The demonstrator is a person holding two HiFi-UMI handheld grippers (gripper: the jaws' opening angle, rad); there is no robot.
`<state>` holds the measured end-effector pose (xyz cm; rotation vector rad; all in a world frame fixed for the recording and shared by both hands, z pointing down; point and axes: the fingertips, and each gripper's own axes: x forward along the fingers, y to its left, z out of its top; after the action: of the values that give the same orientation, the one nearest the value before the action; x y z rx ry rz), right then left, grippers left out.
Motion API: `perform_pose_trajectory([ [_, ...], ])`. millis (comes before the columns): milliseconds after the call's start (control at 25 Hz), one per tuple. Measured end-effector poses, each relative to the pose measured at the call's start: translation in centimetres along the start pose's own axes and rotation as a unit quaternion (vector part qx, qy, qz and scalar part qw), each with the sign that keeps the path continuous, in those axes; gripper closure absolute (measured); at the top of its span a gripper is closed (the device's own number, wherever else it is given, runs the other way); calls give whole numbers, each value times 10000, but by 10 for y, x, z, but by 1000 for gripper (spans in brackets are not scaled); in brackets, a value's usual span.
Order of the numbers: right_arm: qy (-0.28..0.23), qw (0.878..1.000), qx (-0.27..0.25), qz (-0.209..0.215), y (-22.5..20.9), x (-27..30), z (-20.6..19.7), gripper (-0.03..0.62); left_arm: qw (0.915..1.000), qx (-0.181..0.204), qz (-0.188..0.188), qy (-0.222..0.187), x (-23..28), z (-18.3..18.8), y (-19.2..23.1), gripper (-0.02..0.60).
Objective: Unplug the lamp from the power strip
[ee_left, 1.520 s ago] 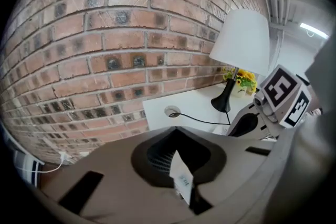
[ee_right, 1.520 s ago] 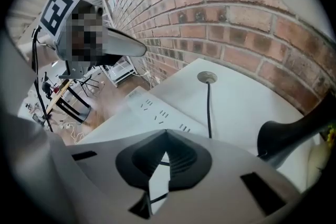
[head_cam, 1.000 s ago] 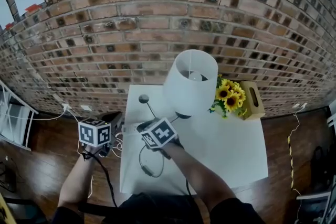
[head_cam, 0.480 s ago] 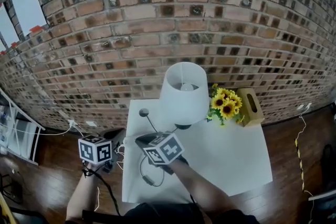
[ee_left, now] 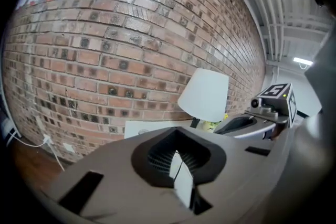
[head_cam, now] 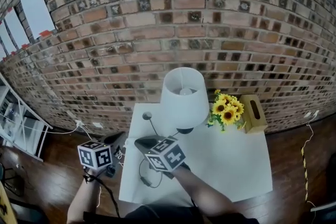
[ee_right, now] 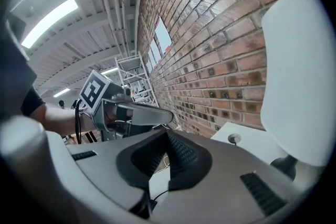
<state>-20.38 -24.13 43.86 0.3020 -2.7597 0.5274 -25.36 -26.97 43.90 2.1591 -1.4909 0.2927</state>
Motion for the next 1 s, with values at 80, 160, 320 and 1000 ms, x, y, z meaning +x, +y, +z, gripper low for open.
perform_pose_trajectory([
  [80,76,9999,-27,79,2,0,-7,595,9997,-54,230,-29,-7,-3,2,572],
  [160,129,9997,-12,205,5,2,-14,594,9990,-93,447,-33,-16,-7,4,572],
  [320,222,9987,44,456,12,13,-24,594,9970,-118,757,94,-35,-23,6,572],
  [1000,22,9965,-278,789,70,45,-8,594,9909,-92,1242,-515,-120,-25,38,572],
])
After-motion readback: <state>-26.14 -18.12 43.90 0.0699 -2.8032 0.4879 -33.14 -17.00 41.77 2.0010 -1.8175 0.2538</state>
